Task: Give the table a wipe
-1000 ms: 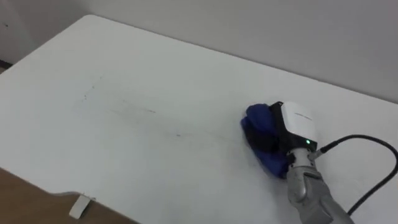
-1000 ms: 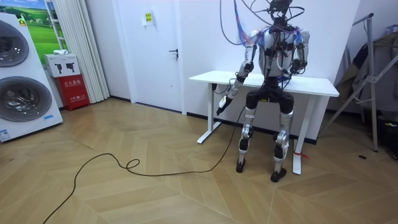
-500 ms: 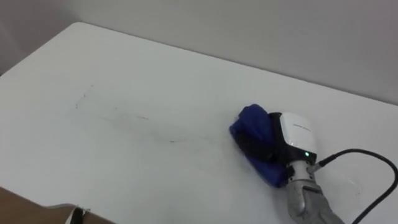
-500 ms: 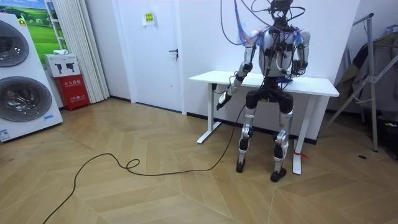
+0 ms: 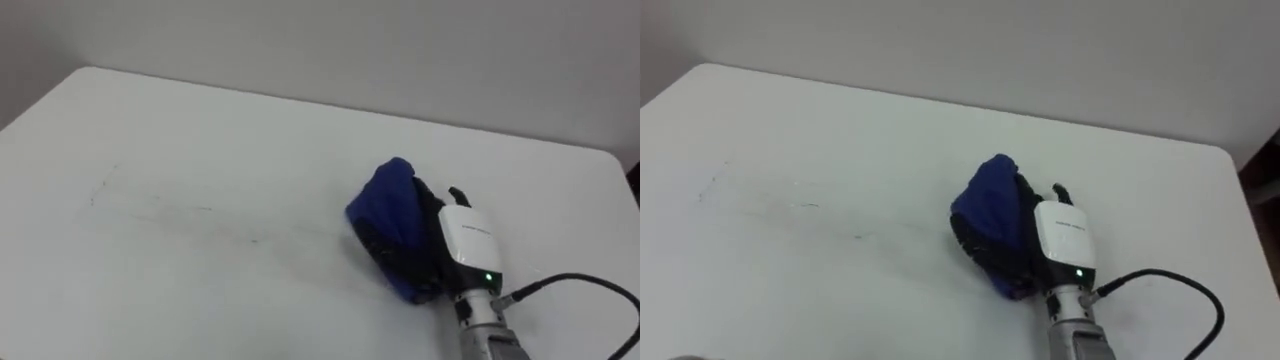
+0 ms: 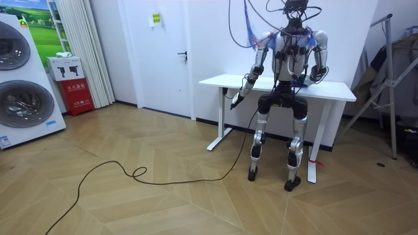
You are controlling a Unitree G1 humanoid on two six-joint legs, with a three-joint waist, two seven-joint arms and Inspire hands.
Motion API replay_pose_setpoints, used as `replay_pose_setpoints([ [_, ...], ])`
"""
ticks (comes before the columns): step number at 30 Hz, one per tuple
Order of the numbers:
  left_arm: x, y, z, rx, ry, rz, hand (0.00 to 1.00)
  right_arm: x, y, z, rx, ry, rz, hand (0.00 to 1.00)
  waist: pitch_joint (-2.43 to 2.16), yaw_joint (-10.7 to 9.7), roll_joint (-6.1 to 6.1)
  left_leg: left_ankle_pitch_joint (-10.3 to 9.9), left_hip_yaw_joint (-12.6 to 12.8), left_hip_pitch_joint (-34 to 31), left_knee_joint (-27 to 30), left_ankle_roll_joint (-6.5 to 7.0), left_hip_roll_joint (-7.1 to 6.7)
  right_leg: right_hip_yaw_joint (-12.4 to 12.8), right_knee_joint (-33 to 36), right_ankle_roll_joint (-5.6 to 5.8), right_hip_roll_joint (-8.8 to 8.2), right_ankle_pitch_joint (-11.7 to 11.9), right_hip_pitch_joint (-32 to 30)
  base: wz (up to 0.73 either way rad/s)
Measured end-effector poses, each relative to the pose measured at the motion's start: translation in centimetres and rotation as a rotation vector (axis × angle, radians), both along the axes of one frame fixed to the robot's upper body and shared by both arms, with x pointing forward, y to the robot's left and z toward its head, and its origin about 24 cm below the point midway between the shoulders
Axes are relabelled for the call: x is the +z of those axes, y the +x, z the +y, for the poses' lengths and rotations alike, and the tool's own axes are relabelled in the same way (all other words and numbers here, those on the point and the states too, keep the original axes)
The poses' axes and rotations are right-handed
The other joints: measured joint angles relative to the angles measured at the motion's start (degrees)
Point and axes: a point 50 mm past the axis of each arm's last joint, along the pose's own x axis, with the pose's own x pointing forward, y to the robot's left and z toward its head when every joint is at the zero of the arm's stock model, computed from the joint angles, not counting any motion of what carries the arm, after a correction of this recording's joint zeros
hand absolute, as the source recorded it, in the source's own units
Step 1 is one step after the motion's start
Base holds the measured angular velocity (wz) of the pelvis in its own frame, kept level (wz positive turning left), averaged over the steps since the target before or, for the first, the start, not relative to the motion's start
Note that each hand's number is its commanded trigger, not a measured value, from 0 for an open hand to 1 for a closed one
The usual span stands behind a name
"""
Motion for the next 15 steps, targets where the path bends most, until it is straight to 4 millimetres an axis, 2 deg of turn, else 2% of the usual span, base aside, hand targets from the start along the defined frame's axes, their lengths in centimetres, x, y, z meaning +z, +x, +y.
replay_pose_setpoints([
  [1,-0.1,-0.2,0.0,0.004,-0.003,0.003,0.00,0.5,0.3,-0.7,-0.027,0.001,-0.006,0.00,0.03,-0.8,-0.48,0.0,0.2,0.0,0.0,0.01,-0.02,0.3,0.0,0.01,0.03,0.0,-0.1,-0.09],
  [2,-0.1,-0.4,0.0,0.025,-0.007,0.000,0.00,1.5,0.5,-2.0,-0.078,0.000,-0.045,0.00,0.37,-1.4,-0.57,0.0,0.4,0.0,0.0,0.02,-0.10,1.1,0.0,0.04,0.09,0.0,-0.3,-0.11],
  [3,-0.1,-0.6,0.0,0.041,-0.011,-0.002,0.00,2.2,0.7,-2.8,-0.105,-0.006,-0.074,0.00,0.39,-1.5,-0.61,0.0,0.7,0.0,-0.1,0.05,-0.11,1.4,0.0,0.04,0.09,0.0,-0.5,-0.16],
  [4,-0.2,-0.9,0.1,0.082,-0.021,-0.010,0.00,3.7,1.0,-4.3,-0.157,-0.015,-0.134,0.00,0.53,-2.1,-0.81,0.1,1.0,0.0,-0.4,0.11,-0.16,2.1,0.0,0.05,0.12,0.0,-0.9,-0.20],
  [6,-0.5,-1.6,0.2,0.115,-0.036,0.005,0.00,5.8,1.4,-6.2,-0.226,0.001,-0.226,0.00,0.50,-2.3,-1.14,0.1,1.8,0.0,-0.9,0.15,-0.15,3.0,0.0,0.05,0.22,0.0,-1.6,-0.23],
  [8,-0.7,-2.3,0.3,0.138,-0.060,0.022,0.00,7.8,0.8,-8.3,-0.309,0.013,-0.319,0.00,0.33,-2.5,-1.94,0.1,3.0,0.2,-1.2,0.16,-0.11,4.7,0.1,0.06,0.44,0.0,-2.6,-0.25],
  [9,-0.7,-2.5,0.3,0.147,-0.061,0.023,0.00,8.1,0.7,-8.7,-0.329,0.017,-0.334,0.00,0.33,-2.6,-2.20,0.1,3.3,0.3,-1.5,0.16,-0.07,5.1,0.1,0.06,0.51,0.0,-2.7,-0.29],
  [10,-0.7,-2.9,0.4,0.169,-0.065,0.024,0.00,8.5,0.5,-9.3,-0.366,0.037,-0.362,0.00,0.63,-2.9,-2.72,0.1,4.0,0.9,-1.8,0.14,0.06,5.8,0.1,0.07,0.70,0.0,-2.8,-0.20],
  [11,-0.7,-3.3,0.5,0.179,-0.063,0.031,0.00,8.8,0.4,-9.8,-0.395,0.055,-0.380,0.00,0.68,-3.6,-2.90,-0.1,4.1,0.9,-1.8,0.12,0.16,5.9,0.1,0.07,0.77,0.0,-2.8,-0.16],
  [15,-0.7,-3.7,0.6,0.189,-0.061,0.036,0.00,9.5,-0.3,-11.9,-0.509,0.080,-0.421,0.00,0.50,-5.0,-3.43,-0.5,4.6,0.9,-2.0,0.11,0.24,6.3,0.1,0.14,0.86,-0.1,-3.2,-0.07],
])
